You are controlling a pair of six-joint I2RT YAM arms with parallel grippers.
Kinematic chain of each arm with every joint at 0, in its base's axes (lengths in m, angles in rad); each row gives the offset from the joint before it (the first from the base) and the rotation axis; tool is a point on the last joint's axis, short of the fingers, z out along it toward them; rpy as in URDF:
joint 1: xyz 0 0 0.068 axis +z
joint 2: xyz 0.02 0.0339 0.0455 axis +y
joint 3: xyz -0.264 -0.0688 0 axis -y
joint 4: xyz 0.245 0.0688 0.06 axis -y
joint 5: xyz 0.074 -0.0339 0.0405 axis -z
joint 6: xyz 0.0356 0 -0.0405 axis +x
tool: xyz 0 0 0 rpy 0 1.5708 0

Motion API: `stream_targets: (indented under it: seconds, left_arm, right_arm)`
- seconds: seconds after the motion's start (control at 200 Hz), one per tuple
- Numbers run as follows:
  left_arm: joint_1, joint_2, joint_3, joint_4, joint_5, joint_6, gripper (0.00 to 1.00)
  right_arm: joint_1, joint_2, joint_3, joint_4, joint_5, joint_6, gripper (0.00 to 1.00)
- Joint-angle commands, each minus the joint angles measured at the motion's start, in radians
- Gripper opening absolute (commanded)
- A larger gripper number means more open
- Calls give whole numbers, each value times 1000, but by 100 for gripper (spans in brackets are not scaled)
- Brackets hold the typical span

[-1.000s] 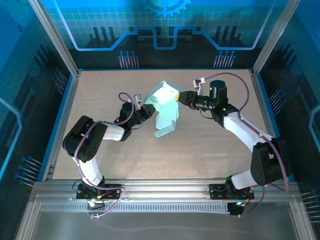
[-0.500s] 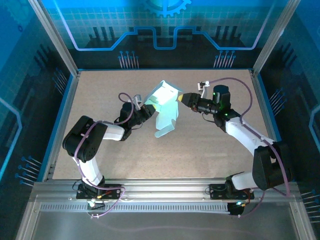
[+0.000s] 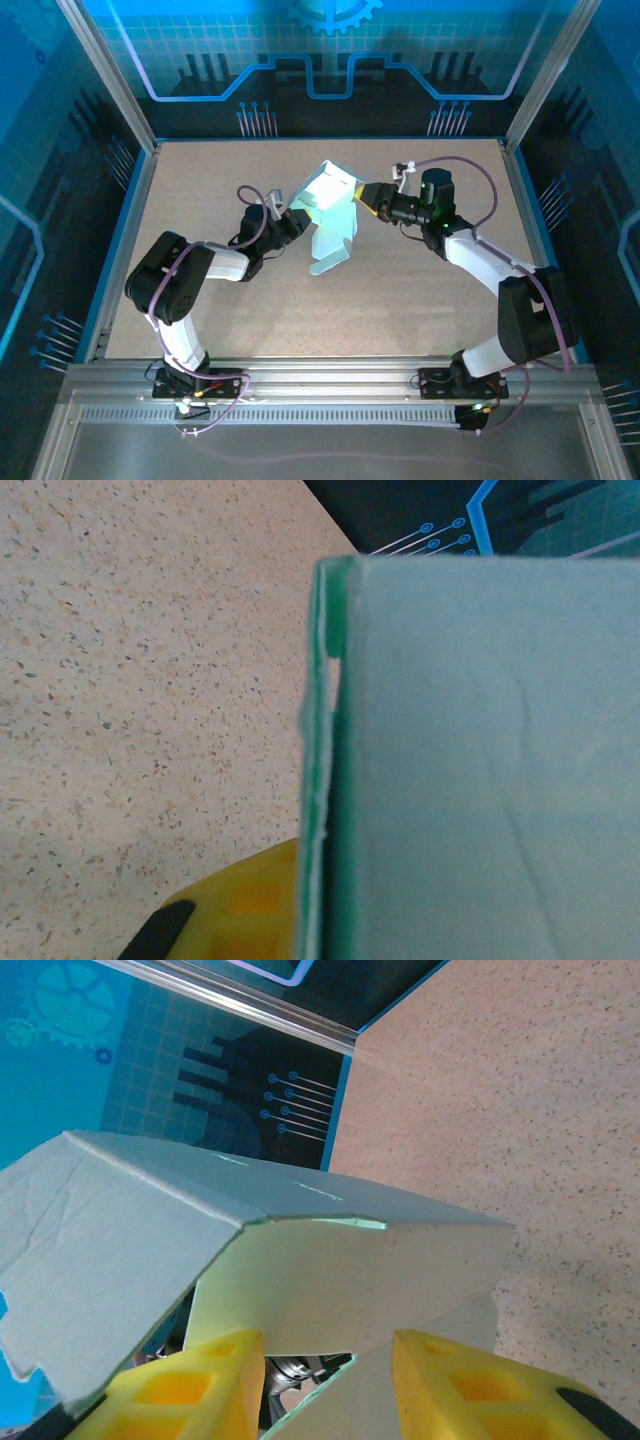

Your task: Fold the paper box

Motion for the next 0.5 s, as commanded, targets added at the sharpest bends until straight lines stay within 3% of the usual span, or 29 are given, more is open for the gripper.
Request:
stream_targets:
  seconds: [0.0,0.495]
  left_arm:
    - [4,-26,31,2,16,11,0]
    - [5,-43,23,-1,8,36,0]
  right_arm:
    - [12,20,46,65,-27,34,41]
    - [43,58,106,-94,2,-27,35]
